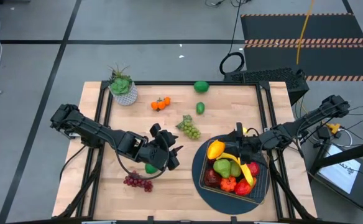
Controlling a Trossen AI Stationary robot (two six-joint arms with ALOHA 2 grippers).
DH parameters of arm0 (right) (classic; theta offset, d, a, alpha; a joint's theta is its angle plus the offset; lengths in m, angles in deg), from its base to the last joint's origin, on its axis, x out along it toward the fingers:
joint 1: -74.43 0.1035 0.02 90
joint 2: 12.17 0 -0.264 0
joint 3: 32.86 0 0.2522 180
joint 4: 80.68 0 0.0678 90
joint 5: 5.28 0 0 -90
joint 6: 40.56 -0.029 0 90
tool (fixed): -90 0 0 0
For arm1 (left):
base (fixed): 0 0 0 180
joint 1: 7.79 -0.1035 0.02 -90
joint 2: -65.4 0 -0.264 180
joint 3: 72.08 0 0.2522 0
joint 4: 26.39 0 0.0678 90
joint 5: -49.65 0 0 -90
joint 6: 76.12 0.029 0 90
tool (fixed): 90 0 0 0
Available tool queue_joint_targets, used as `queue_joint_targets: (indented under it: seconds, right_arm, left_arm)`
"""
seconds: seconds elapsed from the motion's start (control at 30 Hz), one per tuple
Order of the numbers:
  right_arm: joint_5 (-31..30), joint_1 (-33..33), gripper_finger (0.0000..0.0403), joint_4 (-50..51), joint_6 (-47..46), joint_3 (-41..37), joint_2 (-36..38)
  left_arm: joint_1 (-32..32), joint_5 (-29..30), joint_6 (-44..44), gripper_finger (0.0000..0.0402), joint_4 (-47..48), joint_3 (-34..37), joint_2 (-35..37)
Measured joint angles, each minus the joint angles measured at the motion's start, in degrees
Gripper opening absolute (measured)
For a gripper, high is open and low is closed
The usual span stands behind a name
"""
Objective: Build produce basket
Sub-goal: Put the mango into the gold wire basket
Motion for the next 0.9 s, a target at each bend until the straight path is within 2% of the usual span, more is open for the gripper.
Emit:
queue_joint_targets:
  seconds: [0.4, 0.9]
  right_arm:
    - [0.0, 0.0, 0.0233, -0.1, -7.1, 0.0, 0.0]
    - [0.1, 0.0, 0.0233, -0.1, -35.6, 0.0, 0.0]
  left_arm:
    - [0.0, 0.0, 0.1, 0.0207, 0.0, 0.0, 0.0]
    - [0.0, 0.0, 0.6, 0.0207, 0.0, 0.0, 0.0]
